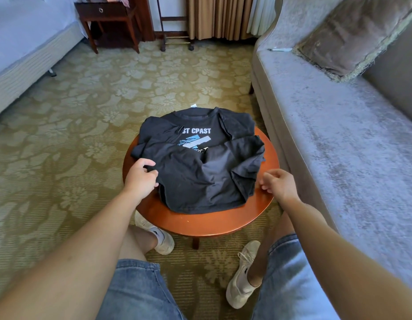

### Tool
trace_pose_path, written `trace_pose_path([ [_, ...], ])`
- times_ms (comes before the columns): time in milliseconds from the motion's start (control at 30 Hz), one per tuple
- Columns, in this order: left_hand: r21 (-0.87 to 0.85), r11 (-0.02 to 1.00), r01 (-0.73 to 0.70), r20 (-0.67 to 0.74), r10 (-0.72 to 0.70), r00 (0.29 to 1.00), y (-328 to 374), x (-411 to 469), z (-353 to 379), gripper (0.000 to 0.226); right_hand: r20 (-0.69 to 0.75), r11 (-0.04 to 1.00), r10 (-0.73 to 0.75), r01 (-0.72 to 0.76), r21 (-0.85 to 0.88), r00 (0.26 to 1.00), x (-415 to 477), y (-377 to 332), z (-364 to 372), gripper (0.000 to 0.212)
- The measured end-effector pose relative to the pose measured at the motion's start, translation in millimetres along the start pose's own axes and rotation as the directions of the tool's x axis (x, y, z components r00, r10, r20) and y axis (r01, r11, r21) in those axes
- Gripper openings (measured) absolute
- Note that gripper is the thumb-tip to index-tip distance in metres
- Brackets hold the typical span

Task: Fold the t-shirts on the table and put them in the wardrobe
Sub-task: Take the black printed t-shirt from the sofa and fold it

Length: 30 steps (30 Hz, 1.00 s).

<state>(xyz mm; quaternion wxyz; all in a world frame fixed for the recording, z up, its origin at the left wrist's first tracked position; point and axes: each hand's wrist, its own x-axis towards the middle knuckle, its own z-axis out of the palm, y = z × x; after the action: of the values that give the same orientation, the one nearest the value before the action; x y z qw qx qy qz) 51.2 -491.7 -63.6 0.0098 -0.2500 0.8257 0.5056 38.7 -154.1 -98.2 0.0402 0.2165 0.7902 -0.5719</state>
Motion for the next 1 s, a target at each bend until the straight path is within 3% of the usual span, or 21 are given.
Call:
trace_pose_path([
  [167,-0.002,1.000,0.016,0.010,-0.016,1.000,-7,11,4,0.021,-0.002,0.944,-0.131,0.124,-0.305,0.991,9,-2,19,0.013],
  [233,-0.006,1.000,0.025,0.021,-0.025,0.999,-10,16,6,0.023,0.105,0.821,-0.223,0.245,-0.515,0.969,12,-6,30,0.043],
  [300,-0.004,1.000,0.028,0.025,-0.028,0.999,-13,19,7,0.023,0.183,0.669,-0.265,0.317,-0.672,0.947,16,-4,37,0.056],
  [367,0.011,1.000,0.020,0.021,-0.020,1.000,-16,22,6,0.023,0.204,0.557,-0.331,0.365,-0.746,0.921,20,0,40,0.048],
  [433,0.016,1.000,0.017,0.012,-0.017,1.000,-17,26,3,0.022,0.203,0.511,-0.436,0.427,-0.746,0.877,22,5,41,0.031],
  [500,0.015,1.000,0.011,0.001,-0.011,1.000,-19,29,1,0.022,0.161,0.529,-0.532,0.475,-0.704,0.831,21,7,40,0.022],
  [567,0.021,1.000,0.005,-0.011,-0.005,1.000,-19,31,-1,0.023,0.087,0.611,-0.557,0.479,-0.630,0.826,16,3,35,0.019],
  [700,0.014,1.000,0.013,-0.027,-0.012,1.000,-17,29,-10,0.025,-0.037,0.794,-0.490,0.428,-0.432,0.871,2,-5,17,0.019],
  [867,0.029,1.000,0.009,-0.070,-0.007,0.998,-11,17,-25,0.033,-0.193,0.873,-0.458,0.399,-0.279,0.868,-19,-10,-15,0.035],
  [1000,0.004,1.000,-0.008,-0.117,0.009,0.993,-3,1,-39,0.033,-0.320,0.956,-0.281,0.235,-0.175,0.905,-25,-3,-55,0.040],
])
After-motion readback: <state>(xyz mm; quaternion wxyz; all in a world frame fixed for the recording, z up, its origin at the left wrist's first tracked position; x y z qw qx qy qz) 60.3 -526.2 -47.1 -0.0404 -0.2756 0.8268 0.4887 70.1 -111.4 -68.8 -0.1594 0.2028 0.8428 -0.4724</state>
